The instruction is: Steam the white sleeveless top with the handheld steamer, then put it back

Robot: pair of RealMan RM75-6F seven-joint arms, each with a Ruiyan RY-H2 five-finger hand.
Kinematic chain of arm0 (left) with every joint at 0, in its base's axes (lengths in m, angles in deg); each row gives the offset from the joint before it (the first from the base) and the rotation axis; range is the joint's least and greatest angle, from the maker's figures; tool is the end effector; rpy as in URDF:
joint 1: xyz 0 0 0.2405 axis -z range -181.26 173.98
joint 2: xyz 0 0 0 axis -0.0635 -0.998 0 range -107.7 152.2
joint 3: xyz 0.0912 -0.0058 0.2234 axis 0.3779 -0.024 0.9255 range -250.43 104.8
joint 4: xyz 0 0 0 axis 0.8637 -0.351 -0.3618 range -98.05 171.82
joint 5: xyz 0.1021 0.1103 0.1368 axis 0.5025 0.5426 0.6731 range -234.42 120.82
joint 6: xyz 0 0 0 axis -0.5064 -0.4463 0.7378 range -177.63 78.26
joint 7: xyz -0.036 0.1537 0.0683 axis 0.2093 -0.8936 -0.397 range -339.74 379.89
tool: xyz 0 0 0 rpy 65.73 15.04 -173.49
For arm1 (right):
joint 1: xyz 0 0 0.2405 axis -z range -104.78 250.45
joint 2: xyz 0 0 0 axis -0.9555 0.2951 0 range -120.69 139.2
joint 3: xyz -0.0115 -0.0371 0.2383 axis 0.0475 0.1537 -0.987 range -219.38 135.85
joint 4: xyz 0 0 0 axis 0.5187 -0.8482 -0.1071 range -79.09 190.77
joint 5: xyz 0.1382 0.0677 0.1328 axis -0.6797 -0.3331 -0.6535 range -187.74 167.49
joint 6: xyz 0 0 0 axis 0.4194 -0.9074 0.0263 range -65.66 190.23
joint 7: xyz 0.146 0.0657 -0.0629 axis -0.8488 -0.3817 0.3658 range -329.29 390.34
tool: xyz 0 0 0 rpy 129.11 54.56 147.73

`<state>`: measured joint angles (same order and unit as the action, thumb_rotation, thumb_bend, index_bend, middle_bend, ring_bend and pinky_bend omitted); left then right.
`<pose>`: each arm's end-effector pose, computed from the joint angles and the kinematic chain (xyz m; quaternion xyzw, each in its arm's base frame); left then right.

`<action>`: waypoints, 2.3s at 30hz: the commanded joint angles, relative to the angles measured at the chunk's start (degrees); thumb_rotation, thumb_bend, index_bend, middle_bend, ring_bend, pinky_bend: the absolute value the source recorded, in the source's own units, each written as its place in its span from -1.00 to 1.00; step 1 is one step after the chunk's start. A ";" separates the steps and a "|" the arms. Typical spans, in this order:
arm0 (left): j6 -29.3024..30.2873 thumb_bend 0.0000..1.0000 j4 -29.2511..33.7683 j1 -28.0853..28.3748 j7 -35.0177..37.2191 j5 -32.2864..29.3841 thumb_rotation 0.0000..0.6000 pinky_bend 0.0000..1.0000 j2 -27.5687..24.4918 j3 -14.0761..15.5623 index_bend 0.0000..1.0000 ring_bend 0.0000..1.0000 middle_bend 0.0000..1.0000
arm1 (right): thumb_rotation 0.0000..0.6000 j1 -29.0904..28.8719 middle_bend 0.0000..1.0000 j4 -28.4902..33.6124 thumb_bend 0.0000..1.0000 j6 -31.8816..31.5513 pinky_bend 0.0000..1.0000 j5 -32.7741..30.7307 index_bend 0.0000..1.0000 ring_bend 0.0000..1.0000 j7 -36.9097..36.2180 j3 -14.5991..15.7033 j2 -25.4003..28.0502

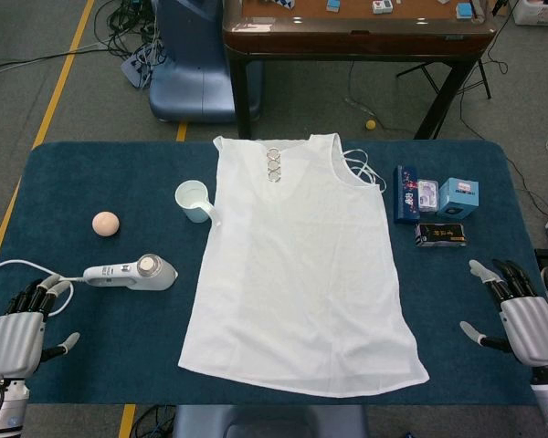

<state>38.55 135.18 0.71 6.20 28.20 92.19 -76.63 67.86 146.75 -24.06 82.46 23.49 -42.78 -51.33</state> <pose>-0.2650 0.2055 0.1333 -0.5835 -0.3667 -0.3898 0.6108 -0.2880 -0.2010 0.1698 0.6231 -0.3778 0.4144 0.5452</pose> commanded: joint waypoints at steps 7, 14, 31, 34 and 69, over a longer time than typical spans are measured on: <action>-0.49 -0.76 -0.37 0.66 0.71 -1.13 1.00 -0.66 -0.20 -1.13 -0.59 -0.77 -0.69 | 1.00 -0.71 -0.55 0.16 -0.61 0.32 -0.90 0.28 -0.90 -0.84 -0.19 -0.42 0.11; -1.83 -0.76 0.23 2.33 0.75 -1.63 1.00 -0.66 -0.37 -2.51 -0.59 -0.77 -0.69 | 1.00 -0.80 -0.55 0.87 -0.61 -3.17 -0.90 0.23 -0.90 -0.84 1.19 -2.93 0.85; -11.53 -0.76 -2.63 11.02 -2.74 -8.70 1.00 -0.66 4.72 -7.06 -0.65 -0.77 -0.69 | 1.00 -0.46 -0.55 4.82 -0.60 -6.38 -0.90 -2.31 -0.90 -0.84 6.05 -6.37 2.97; -13.62 -0.76 -3.60 12.52 -3.77 -10.18 1.00 -0.66 5.93 -7.20 -0.68 -0.77 -0.69 | 1.00 -0.14 -0.55 4.78 -0.60 -6.49 -0.90 -2.50 -0.90 -0.84 5.80 -6.21 3.00; -21.52 -0.76 -30.95 22.46 0.72 -17.88 1.00 -0.66 21.51 -9.85 -0.47 -0.52 -0.45 | 1.00 2.01 -0.55 3.59 -0.61 -7.17 -0.90 -3.30 -0.90 -0.84 3.78 -5.32 2.91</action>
<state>17.08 105.69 22.73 5.72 9.69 112.74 -86.57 69.89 150.35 -31.22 79.15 27.27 -48.11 -48.42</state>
